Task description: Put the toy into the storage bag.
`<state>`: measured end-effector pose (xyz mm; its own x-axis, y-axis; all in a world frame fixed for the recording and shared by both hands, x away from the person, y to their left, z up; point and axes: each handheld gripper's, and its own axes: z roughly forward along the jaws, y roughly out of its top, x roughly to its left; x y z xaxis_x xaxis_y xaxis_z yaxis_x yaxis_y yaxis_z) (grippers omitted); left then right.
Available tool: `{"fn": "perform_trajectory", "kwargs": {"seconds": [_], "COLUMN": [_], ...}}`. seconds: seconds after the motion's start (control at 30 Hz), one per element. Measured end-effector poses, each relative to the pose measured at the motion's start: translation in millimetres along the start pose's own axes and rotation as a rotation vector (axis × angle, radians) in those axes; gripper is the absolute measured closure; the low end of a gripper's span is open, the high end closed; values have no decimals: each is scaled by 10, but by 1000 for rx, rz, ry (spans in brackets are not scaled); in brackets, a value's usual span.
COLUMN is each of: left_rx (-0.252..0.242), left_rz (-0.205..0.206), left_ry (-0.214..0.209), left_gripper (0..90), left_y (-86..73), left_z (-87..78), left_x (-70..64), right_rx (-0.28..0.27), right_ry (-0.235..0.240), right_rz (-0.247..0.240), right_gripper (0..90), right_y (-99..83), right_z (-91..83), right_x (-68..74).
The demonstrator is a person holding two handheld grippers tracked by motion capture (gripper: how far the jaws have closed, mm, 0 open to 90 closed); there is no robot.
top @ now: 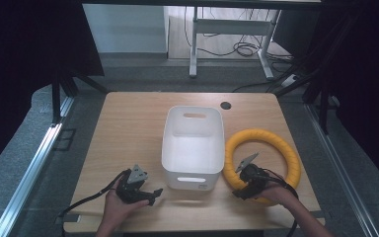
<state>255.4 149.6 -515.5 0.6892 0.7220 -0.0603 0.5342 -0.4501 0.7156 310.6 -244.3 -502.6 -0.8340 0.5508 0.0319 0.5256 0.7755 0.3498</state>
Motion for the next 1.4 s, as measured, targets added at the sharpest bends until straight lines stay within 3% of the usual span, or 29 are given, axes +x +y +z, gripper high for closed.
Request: {"fn": "perform_trajectory", "kwargs": {"seconds": [0.17,0.23,0.43,0.63,1.07,1.4], "left_rx": [3,0,-3,-3,-4,-6], "left_rz": [1,-3,-4,-3,-5,-5], "left_ry": [0,-3,-2,0,2,3], "left_gripper": [169,169,169,169,168,169], "left_y": [-1,1,1,2,2,3], "left_z": [3,3,1,-1,3,4], "left_x": [0,-3,-3,-1,-3,-1], "right_rx": [28,30,50,32,-167,-305], "right_ry": [-13,-29,-19,24,133,158], "right_rz": [-11,-6,-17,17,117,157], "right_gripper": [364,416,484,494,502,503], "right_y": [1,7,41,29,-49,-92], "right_z": [35,27,19,7,-299,-538], "right_x": [9,6,4,-52,-230,-354]}}
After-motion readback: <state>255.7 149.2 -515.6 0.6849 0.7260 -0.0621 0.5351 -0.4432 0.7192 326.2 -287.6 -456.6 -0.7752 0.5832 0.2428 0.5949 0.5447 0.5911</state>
